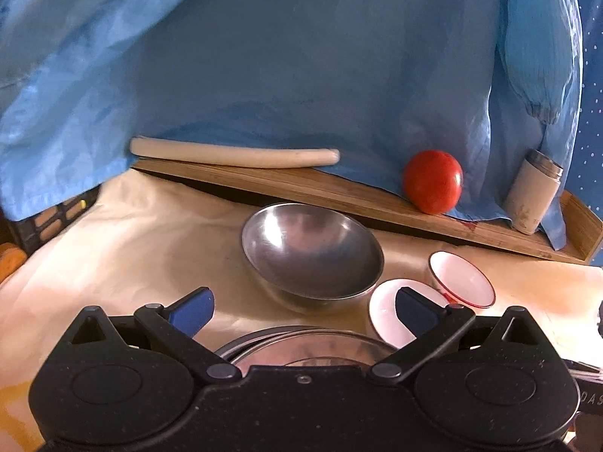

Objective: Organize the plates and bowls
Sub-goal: 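Reach both grippers to the steel bowl and grasp its rim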

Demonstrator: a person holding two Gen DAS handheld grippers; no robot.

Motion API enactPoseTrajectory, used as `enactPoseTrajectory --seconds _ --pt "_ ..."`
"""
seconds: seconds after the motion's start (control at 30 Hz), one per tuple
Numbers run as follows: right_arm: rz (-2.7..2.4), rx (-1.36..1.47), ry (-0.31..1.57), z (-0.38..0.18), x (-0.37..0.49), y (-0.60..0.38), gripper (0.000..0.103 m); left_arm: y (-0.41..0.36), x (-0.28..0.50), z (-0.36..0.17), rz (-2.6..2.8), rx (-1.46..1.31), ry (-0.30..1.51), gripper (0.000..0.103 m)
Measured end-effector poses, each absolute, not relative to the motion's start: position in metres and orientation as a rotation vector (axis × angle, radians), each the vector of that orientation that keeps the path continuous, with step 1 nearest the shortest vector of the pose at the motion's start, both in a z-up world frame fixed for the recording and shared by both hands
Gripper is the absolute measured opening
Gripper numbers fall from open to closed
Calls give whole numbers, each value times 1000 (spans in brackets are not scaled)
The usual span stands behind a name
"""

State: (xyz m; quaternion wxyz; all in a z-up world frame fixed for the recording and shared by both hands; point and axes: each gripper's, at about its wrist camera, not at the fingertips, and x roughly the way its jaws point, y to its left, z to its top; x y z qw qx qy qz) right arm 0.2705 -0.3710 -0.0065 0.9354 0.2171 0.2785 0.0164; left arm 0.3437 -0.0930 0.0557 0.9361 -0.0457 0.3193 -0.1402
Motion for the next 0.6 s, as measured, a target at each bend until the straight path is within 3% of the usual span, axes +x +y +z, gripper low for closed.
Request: enactPoseTrajectory --seconds 0.6 --pt "193 292 515 41 337 -332 102 -62 403 36 -180 -236 755 102"
